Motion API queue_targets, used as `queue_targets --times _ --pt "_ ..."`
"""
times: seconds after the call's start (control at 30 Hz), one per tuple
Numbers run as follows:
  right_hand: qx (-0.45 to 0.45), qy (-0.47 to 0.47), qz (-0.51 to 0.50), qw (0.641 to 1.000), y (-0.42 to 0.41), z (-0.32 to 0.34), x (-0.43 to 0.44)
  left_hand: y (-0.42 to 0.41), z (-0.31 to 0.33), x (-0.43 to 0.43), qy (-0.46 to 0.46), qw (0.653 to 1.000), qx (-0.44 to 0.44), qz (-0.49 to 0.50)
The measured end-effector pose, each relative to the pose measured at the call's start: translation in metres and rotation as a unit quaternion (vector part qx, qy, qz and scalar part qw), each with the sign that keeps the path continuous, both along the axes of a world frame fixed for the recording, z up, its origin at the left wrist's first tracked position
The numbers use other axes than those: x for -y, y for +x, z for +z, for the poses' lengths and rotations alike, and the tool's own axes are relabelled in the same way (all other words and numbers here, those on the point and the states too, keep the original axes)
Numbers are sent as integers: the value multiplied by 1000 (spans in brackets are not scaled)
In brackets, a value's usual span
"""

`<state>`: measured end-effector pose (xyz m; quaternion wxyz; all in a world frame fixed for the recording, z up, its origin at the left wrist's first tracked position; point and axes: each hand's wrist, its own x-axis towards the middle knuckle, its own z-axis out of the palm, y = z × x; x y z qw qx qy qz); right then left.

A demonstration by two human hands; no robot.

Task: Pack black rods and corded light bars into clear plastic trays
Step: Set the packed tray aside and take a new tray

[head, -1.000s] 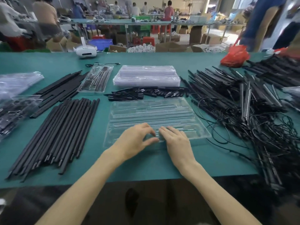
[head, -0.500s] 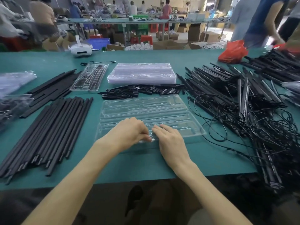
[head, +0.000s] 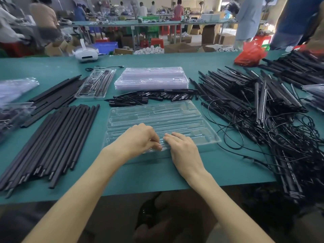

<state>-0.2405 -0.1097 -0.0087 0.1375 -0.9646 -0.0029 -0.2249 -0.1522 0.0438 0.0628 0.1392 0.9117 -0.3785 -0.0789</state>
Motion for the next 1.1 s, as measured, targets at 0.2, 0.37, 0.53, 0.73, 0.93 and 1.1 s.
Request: queue_targets --times 0.2,0.37,0.53,0.73,0.93,1.1 --pt "14 -5 -5 1000 0 -2 -2 -4 3 0 18 1000 -9 -6" --pt "26 -11 -6 1000 1 -4 -3 -6 4 -2 39 999 2 -27" --pt "24 -9 -5 1000 3 -5 -3 -12 -6 -2 83 990 103 -56" --pt "53 -23 -22 998 2 -4 -1 -11 -17 -6 58 984 150 -82" --pt "53 -31 -13 998 1 -4 -2 -3 -13 -10 -2 995 76 -59" --pt "45 -30 -14 998 0 -3 -2 -2 -9 -5 0 998 53 -38"
